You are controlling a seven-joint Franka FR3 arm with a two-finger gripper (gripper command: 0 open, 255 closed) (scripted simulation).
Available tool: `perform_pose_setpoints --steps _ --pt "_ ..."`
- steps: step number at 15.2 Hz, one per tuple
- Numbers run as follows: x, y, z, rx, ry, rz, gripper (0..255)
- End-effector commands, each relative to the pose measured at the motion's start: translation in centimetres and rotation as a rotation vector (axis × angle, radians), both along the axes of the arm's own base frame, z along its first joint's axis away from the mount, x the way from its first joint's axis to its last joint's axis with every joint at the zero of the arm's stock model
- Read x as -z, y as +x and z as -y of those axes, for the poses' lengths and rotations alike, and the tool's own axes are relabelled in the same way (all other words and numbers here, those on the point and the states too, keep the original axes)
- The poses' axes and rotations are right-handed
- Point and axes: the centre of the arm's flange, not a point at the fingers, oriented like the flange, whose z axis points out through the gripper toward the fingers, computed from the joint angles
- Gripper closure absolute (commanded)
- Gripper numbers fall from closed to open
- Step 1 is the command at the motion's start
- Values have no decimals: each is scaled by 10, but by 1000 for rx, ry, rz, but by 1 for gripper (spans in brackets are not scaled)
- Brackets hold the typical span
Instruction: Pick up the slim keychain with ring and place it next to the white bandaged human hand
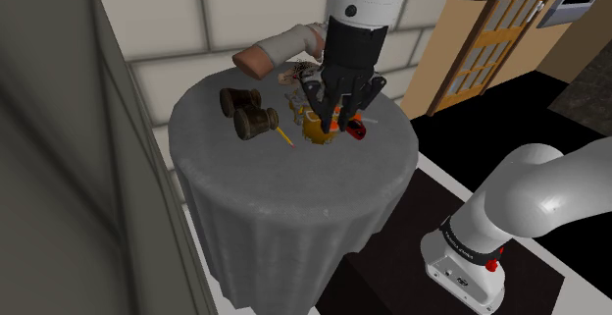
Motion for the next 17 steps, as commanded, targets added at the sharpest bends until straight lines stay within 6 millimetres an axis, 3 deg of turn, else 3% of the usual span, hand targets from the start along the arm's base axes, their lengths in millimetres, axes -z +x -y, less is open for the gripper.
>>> perform_pose_setpoints --steps 1,9,17 --pt "-11 0 0 0 0 0 255" --pt "-52 0 0 0 0 0 255" --pt "-52 97 42 0 0 0 255"
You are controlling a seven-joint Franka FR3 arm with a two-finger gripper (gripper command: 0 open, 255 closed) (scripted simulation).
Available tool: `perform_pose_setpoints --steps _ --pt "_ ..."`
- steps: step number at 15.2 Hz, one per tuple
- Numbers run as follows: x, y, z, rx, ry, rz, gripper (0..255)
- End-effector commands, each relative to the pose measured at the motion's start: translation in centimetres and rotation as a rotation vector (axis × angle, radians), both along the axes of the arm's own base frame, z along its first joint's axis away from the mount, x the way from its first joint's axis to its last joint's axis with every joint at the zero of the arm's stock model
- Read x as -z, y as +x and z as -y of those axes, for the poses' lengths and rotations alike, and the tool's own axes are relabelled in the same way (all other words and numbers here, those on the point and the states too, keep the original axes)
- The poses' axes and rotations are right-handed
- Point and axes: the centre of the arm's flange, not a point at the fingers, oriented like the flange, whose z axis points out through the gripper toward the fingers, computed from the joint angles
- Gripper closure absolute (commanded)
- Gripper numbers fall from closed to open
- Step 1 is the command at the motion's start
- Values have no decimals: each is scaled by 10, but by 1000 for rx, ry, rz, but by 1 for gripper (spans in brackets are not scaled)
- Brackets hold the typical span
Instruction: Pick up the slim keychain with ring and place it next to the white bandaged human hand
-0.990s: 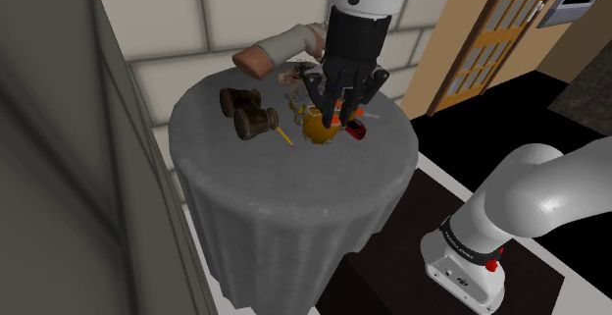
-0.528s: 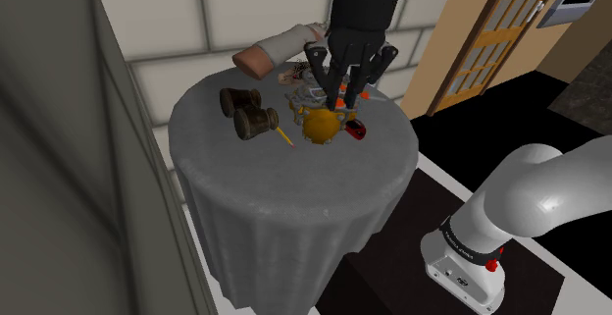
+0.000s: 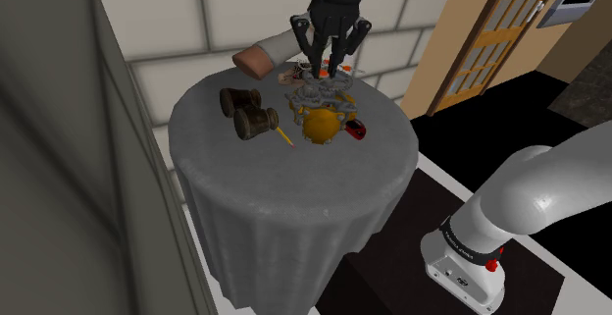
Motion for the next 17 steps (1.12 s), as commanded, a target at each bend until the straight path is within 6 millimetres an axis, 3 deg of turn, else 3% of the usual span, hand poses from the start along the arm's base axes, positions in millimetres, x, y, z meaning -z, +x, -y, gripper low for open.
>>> perform_pose_setpoints --steps 1,14,17 --pt "1 26 10 0 -1 0 255" --pt "1 184 77 0 -1 0 255" --pt "17 184 77 0 -1 0 255"
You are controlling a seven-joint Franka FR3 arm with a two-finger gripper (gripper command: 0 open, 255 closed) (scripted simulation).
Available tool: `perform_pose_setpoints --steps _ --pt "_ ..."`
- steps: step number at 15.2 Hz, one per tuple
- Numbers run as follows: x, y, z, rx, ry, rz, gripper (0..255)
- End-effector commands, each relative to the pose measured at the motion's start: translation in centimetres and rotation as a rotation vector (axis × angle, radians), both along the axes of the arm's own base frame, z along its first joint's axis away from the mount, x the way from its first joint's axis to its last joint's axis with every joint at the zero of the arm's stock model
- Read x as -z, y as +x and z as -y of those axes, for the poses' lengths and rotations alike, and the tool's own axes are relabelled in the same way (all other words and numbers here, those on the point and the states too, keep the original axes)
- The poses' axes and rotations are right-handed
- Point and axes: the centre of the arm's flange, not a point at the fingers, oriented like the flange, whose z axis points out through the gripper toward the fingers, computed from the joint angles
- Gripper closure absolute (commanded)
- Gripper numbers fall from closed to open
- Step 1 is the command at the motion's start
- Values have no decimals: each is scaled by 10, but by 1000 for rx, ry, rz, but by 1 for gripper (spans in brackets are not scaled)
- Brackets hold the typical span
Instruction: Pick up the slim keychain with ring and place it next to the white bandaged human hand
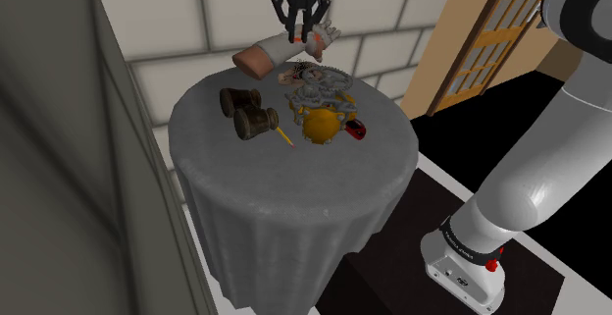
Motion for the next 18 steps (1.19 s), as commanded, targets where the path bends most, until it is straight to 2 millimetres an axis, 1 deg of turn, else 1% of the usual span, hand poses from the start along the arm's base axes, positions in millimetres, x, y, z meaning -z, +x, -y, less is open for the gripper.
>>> perform_pose_setpoints --steps 1,18 --pt "10 0 0 0 0 0 255" --pt "100 0 0 0 0 0 255"
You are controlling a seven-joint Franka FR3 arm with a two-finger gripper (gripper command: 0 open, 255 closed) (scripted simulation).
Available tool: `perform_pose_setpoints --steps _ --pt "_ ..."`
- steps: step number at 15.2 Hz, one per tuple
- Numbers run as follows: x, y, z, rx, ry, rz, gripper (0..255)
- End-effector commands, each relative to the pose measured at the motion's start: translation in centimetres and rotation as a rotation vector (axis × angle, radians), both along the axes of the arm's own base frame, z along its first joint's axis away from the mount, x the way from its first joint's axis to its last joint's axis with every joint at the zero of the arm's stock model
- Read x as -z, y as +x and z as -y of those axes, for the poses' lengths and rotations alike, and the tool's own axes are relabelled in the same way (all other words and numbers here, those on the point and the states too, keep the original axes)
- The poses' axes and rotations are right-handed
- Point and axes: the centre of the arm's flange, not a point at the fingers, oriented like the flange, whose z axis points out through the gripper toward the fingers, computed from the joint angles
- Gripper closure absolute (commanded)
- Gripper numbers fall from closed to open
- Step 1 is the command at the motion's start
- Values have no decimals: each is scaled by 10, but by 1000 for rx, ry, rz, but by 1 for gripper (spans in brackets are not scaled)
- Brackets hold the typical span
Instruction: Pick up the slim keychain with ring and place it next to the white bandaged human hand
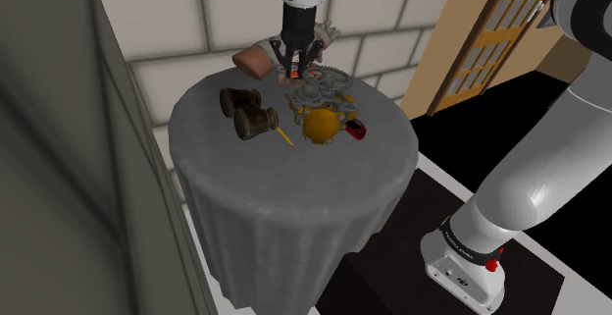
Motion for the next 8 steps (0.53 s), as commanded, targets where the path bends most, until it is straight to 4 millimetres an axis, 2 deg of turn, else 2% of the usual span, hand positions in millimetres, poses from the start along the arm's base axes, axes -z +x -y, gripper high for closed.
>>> perform_pose_setpoints --steps 1,8 --pt "12 0 0 0 0 0 255" --pt "49 0 0 0 0 0 255"
